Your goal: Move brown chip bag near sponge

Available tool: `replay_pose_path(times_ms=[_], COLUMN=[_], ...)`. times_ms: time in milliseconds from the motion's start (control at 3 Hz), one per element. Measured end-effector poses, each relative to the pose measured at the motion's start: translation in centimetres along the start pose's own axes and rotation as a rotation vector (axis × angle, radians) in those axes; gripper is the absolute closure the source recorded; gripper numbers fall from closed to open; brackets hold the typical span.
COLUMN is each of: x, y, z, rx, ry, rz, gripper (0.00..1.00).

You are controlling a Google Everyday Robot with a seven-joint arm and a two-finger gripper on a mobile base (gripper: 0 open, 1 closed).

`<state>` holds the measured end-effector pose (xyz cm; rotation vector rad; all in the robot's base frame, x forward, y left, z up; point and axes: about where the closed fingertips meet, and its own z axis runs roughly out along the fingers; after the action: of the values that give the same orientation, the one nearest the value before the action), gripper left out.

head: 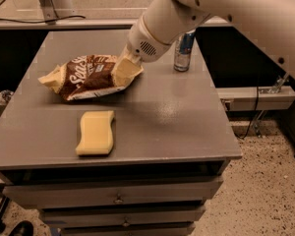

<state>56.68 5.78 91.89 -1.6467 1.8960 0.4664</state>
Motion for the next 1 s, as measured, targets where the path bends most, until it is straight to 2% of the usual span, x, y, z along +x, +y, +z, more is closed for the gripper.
replay_pose_path(times_ms=[667, 1000], x=[4.1, 5.6], y=[3.2, 3.4], z=[-3.8, -4.8], rx=[0.002, 0.029], ry=[0.113, 0.148], rz=[0.057, 0.091], gripper=[1.0, 0.82])
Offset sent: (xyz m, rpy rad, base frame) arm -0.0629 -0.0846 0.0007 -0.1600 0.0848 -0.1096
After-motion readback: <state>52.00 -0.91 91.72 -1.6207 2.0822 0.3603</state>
